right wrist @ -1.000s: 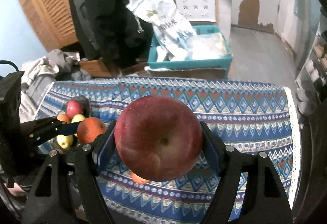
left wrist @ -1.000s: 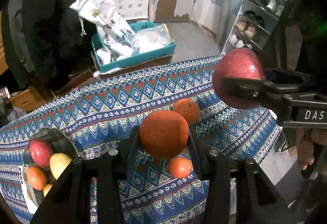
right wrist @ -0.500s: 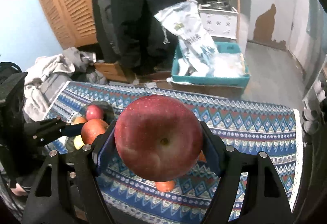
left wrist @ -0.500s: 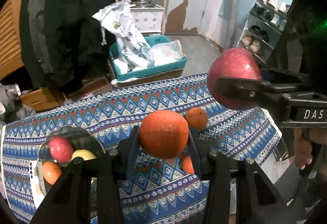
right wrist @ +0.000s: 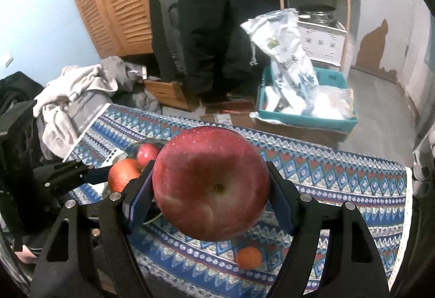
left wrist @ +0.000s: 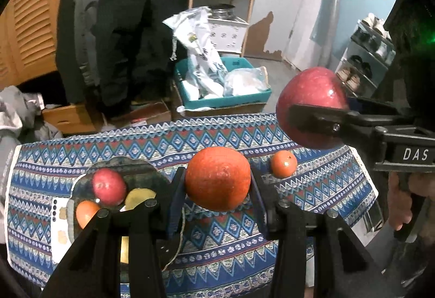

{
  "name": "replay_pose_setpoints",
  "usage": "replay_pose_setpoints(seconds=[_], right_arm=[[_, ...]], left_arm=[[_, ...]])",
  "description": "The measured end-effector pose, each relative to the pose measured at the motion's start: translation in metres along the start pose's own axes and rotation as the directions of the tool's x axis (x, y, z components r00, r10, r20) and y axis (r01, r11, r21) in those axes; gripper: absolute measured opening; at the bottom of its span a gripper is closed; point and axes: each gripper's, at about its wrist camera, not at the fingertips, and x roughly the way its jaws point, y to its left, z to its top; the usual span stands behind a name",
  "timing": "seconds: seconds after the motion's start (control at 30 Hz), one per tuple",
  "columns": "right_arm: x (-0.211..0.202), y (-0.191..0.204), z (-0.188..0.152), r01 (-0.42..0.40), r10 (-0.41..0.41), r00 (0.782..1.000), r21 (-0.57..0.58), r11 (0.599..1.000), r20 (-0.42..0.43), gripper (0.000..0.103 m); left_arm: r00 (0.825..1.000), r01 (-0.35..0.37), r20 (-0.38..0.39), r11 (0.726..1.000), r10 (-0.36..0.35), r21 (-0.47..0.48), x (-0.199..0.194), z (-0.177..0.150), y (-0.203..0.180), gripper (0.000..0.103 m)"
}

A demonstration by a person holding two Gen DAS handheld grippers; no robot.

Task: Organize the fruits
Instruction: 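Carry the orange and red apple over the glass bowl with both tools, then lower the orange and apple into the bowl and open both tools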

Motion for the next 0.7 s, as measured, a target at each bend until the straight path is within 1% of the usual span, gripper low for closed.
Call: replay_pose_setpoints(seconds=[0.17,0.33,0.7], right_arm=[[0.013,0.016,0.008,-0.023,0.023,1.000,-0.015,1.000,-0.014,0.076],[0.024,0.032,0.013,-0.044,0.043,0.999,-0.027,0.999,-0.027,0.076],[0.055,0.063,0.025,-0.077,0.072,0.995,-0.059,0.995,-0.070,0.076]], left_arm=[[1.000,-0.022,0.006,0.999,0.023,-0.032,-0.006,-0.004,0.019,0.046],[0.999,-0.043,-0.006,0.996,0.043,-0.083,-0.007,-0.010,0.045,0.046],[0.995,-0.096,-0.025,0.984,0.093,-0.152,-0.007,-0.022,0.086,0.046]])
